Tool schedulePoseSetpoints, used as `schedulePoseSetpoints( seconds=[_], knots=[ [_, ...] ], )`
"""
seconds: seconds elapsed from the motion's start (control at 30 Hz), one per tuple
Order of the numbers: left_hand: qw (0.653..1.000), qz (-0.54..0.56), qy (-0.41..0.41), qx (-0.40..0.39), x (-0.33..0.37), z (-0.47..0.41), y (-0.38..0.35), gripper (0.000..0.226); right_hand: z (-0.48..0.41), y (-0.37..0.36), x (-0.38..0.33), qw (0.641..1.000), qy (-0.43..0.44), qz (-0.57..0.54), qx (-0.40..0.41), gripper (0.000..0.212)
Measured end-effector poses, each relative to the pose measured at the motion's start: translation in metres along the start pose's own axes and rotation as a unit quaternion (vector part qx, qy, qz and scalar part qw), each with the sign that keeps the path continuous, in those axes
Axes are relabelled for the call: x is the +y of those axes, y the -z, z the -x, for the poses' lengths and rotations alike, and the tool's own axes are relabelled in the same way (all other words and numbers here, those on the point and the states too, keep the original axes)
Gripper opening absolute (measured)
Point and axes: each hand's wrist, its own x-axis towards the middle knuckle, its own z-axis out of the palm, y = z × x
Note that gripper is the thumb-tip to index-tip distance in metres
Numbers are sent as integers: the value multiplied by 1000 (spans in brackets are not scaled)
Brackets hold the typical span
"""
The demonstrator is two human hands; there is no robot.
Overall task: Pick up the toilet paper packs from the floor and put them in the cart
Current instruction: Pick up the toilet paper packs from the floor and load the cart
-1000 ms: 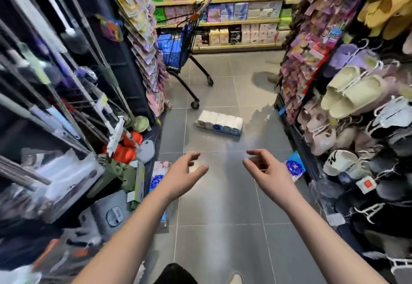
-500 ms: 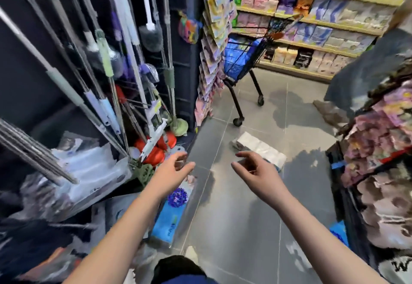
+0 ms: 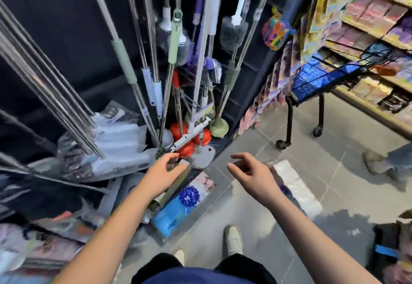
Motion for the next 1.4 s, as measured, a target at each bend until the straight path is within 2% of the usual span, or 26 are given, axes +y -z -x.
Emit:
schedulePoseSetpoints(
  seconds=[0.2,0.37,0.53,0.6,0.7,0.8,0.97,1.1,1.23,1.4],
  knots=[
    [985,86,100,111,-26,2,-10,50,-74,-6,15,991,37,9,-125,22],
    [937,181,203,221,-45,15,-51,55,-134,-11,44,980,43,4,-193,26],
    [895,194,277,291,-71,23,-90,40,-172,-33,90,967,26,24,-250,26],
    [881,207,302,300,-87,23,-102,42,-182,-44,105,964,18,36,-264,25],
    [879,201,329,281,-119,11,-122,46,-201,-71,135,960,2,59,-273,24],
    [878,186,355,264,-164,-13,-150,55,-223,-107,182,956,-15,80,-283,25],
    [854,175,389,297,-261,-64,-208,43,-262,-173,269,959,-61,94,-260,33],
    [842,150,421,303,-360,-101,-249,62,-293,-233,337,962,-72,115,-236,36],
    [825,128,435,337,-452,-135,-277,70,-326,-290,405,954,-53,178,-236,54],
    [814,130,454,339,-545,-166,-297,81,-350,-364,480,931,-109,223,-269,92]
  ],
)
